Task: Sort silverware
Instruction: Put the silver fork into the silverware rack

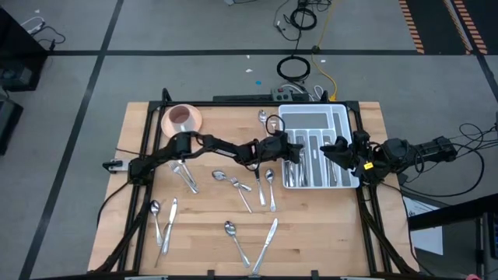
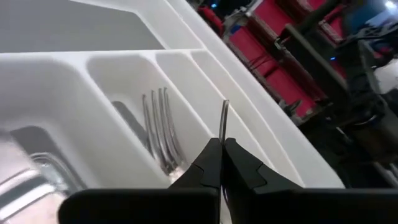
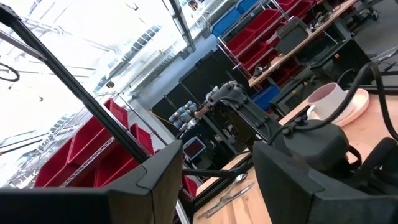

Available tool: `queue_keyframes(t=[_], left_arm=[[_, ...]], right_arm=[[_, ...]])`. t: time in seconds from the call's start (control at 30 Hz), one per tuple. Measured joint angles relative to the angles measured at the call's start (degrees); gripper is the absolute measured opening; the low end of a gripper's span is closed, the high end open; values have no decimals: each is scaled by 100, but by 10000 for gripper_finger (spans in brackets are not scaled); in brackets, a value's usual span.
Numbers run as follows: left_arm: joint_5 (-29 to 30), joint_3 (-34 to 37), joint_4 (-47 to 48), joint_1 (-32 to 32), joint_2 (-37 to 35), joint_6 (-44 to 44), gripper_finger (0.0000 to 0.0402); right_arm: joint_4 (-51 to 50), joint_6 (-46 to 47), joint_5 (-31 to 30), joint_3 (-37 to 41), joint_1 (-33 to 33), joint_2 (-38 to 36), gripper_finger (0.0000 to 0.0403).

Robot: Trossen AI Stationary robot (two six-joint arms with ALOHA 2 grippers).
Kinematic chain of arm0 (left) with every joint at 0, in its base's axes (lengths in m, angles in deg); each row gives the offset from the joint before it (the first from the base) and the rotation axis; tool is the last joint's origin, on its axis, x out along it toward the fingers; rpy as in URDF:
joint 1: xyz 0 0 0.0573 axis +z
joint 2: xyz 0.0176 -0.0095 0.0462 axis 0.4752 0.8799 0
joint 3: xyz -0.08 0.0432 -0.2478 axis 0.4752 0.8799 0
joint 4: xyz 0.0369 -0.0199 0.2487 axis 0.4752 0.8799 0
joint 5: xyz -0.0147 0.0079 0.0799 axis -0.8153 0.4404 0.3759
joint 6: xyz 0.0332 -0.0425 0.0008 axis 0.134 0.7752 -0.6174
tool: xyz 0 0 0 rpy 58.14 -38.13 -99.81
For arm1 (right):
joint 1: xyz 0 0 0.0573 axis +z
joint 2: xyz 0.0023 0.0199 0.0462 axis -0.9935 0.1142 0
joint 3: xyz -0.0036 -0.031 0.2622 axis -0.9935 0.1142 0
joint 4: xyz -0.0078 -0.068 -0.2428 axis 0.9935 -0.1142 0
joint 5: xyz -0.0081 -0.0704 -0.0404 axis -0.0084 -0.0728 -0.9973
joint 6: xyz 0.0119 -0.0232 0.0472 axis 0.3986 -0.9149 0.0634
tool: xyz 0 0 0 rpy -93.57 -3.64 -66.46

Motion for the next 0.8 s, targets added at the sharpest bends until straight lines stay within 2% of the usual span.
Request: queue_keyframes(t=[0.27, 0.6, 0.8], left_arm=[[-175, 3, -215, 31, 60, -3, 20], [-694, 5, -206, 200, 59, 8, 104], [-1196, 12, -165, 456, -10, 0, 132]], right_arm=[[-17, -43, -3, 0, -1, 1, 187], [-15, -196, -17, 1, -1, 1, 187], [-116, -193, -20, 1, -1, 1, 187]])
